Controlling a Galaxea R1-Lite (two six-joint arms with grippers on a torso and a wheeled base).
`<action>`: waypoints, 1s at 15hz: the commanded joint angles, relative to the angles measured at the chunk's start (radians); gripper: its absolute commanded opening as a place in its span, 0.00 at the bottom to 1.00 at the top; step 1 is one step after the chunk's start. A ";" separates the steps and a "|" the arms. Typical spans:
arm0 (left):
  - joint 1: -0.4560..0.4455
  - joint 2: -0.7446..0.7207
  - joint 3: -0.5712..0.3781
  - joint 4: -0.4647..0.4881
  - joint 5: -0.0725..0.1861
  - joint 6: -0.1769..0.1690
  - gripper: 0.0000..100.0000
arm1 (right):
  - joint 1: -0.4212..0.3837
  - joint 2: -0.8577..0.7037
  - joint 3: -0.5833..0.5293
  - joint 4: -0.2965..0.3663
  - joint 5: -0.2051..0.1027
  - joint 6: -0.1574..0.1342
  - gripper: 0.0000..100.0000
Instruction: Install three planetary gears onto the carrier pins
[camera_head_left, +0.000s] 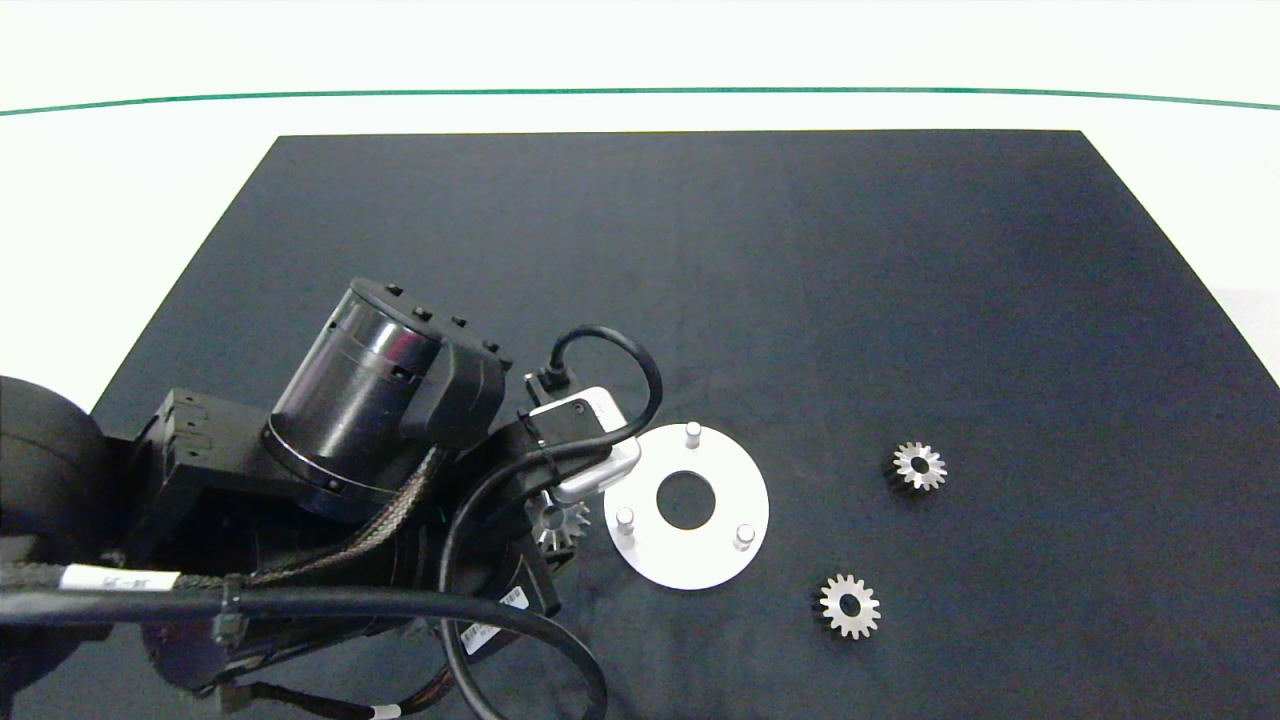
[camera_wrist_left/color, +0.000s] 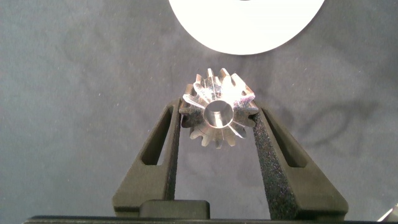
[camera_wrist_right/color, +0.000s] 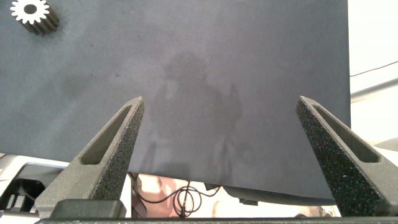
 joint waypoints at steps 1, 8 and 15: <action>-0.044 0.049 -0.051 0.011 0.018 0.002 0.00 | 0.000 0.004 0.000 0.003 -0.001 -0.002 1.00; -0.084 0.126 -0.174 0.095 0.050 -0.005 0.00 | 0.000 0.004 -0.010 0.003 -0.001 -0.002 1.00; -0.104 0.204 -0.238 0.114 0.050 -0.005 0.00 | 0.000 0.002 -0.017 0.003 -0.003 -0.003 1.00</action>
